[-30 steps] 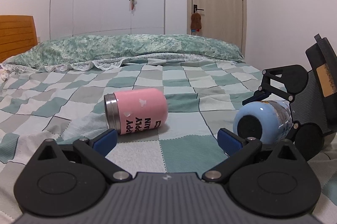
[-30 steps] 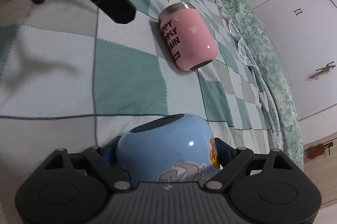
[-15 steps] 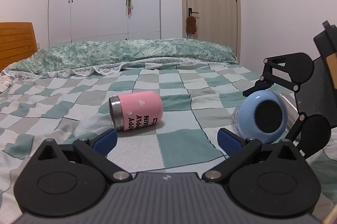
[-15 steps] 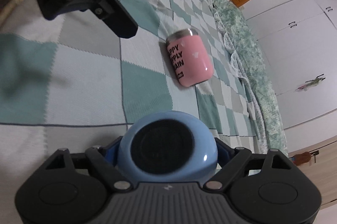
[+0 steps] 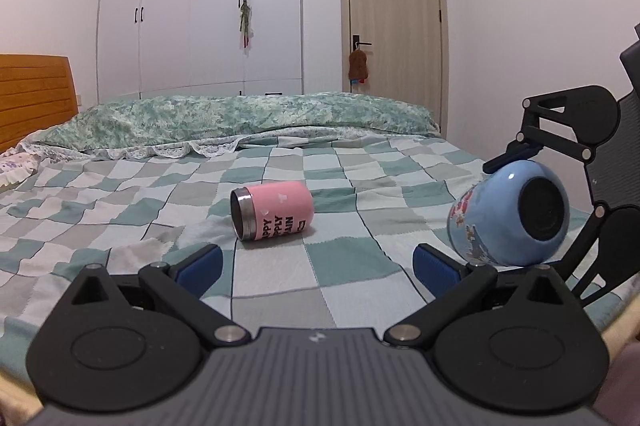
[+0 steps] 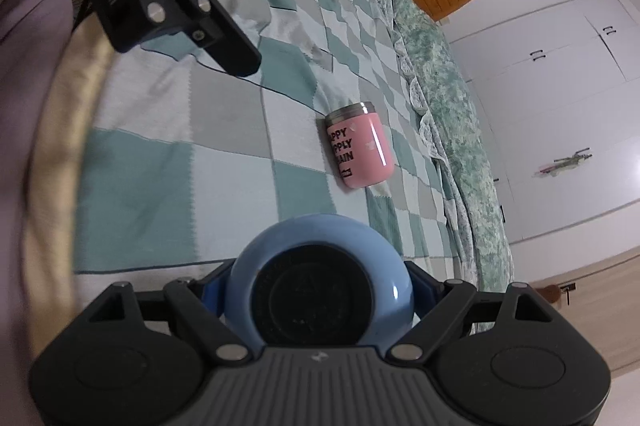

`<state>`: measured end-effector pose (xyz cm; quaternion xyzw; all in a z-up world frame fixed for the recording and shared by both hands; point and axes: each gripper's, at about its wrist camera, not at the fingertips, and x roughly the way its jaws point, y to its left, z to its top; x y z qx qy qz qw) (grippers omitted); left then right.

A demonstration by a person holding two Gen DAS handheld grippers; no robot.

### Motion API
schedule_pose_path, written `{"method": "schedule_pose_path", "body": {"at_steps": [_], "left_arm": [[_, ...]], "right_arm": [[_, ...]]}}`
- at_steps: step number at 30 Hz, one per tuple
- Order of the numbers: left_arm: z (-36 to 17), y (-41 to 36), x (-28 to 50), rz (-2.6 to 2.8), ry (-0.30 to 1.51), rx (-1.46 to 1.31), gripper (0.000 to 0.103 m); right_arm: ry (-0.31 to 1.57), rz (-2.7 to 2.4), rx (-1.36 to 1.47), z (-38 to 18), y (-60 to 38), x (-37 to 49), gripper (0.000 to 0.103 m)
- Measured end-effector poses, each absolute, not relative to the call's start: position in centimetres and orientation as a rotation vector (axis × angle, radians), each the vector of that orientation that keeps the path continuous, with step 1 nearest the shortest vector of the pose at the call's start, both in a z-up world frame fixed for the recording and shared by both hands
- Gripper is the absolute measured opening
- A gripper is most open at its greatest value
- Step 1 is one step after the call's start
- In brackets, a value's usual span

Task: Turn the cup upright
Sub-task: 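Close the right gripper on the blue tumbler's body and lift it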

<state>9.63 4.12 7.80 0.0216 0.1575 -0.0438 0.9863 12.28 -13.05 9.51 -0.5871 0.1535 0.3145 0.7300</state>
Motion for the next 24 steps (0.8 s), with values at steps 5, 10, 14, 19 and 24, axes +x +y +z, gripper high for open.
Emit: {"method": "schedule_pose_path", "body": {"at_steps": [5, 10, 14, 19, 24], "left_arm": [[7.2, 5.1, 7.1, -0.107, 0.326, 0.047, 0.103], [6.3, 6.3, 5.3, -0.115, 0.334, 0.061, 0.103], [5.6, 7.6, 4.8, -0.100, 0.347, 0.070, 0.103], [4.9, 9.5, 5.2, -0.055, 0.370, 0.055, 0.103], [4.6, 10.9, 5.5, -0.023, 0.369, 0.042, 0.103]], "right_arm": [[0.387, 0.679, -1.288, 8.7, -12.1, 9.0, 0.085], [0.488, 0.688, -1.264, 7.1, -10.2, 7.7, 0.085], [0.542, 0.687, -1.238, 5.8, -8.0, 8.6, 0.085], [0.581, 0.722, -1.146, 5.9, -4.9, 11.4, 0.085], [0.610, 0.777, -1.096, 4.8, -2.8, 13.7, 0.085]]}}
